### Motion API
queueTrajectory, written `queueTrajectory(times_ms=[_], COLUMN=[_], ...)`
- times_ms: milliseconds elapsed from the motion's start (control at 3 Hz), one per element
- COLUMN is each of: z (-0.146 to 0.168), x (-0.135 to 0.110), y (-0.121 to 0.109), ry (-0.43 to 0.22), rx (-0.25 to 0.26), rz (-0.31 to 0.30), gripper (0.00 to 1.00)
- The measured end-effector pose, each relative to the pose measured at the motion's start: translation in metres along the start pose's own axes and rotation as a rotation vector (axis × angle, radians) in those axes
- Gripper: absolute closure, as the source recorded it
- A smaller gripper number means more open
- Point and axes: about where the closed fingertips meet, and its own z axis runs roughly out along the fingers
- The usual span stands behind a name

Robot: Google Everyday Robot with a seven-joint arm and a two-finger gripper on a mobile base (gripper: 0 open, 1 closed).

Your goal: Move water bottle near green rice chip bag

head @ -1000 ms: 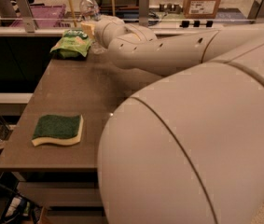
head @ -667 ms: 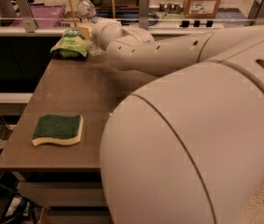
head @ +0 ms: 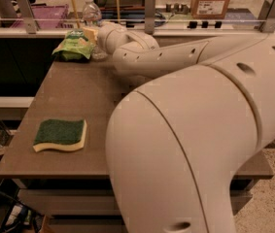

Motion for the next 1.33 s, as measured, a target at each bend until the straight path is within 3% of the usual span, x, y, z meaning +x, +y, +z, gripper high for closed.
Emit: queueTrajectory(times_ms=[333,667,1333], z=[0.0063,0.0067,0.0074], x=[0.0072,0.0067,0.0049], y=[-0.0109,-0.0096,-0.0073], ry=[-0.014,-0.014,-0.017], rx=[0.017,0.015,0.012], rz=[0.023,0.023,0.024], gripper=[1.00,0.82,0.35])
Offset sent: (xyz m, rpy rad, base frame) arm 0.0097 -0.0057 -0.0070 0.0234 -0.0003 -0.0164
